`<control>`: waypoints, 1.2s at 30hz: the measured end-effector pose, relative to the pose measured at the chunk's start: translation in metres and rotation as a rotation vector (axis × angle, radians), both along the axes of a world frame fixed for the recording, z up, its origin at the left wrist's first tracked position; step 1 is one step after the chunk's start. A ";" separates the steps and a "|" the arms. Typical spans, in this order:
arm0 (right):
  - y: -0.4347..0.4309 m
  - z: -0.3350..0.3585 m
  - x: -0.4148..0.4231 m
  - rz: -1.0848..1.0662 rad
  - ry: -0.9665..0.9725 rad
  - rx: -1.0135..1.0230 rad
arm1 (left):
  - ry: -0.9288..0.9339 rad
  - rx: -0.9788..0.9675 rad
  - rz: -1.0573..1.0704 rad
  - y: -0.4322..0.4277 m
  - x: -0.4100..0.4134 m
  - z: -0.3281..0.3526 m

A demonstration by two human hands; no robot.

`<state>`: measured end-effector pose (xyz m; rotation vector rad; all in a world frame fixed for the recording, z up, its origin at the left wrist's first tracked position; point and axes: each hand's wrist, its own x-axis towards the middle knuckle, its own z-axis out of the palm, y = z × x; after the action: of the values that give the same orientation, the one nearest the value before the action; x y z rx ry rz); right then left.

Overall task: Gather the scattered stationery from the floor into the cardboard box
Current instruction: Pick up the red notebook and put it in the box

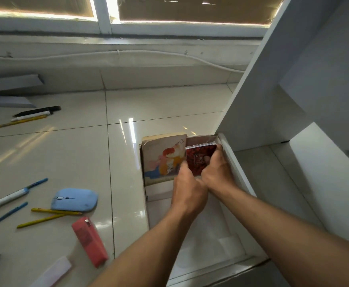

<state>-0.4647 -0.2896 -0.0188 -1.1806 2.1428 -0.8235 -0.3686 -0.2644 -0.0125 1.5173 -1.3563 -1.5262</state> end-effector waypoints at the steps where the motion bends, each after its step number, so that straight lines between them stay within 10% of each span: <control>1: 0.001 0.000 0.001 -0.004 0.020 -0.030 | 0.025 0.006 0.053 0.002 -0.002 -0.001; 17: -0.013 0.011 -0.001 -0.133 0.396 -0.059 | -0.201 -0.200 0.388 -0.024 -0.004 -0.002; 36: -0.014 0.002 0.006 -0.302 0.127 0.199 | -0.186 0.083 0.425 -0.022 -0.011 -0.019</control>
<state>-0.4588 -0.3032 -0.0167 -0.8410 2.4828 -0.6532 -0.3798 -0.2869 -0.0314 1.8935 -0.9882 -1.2092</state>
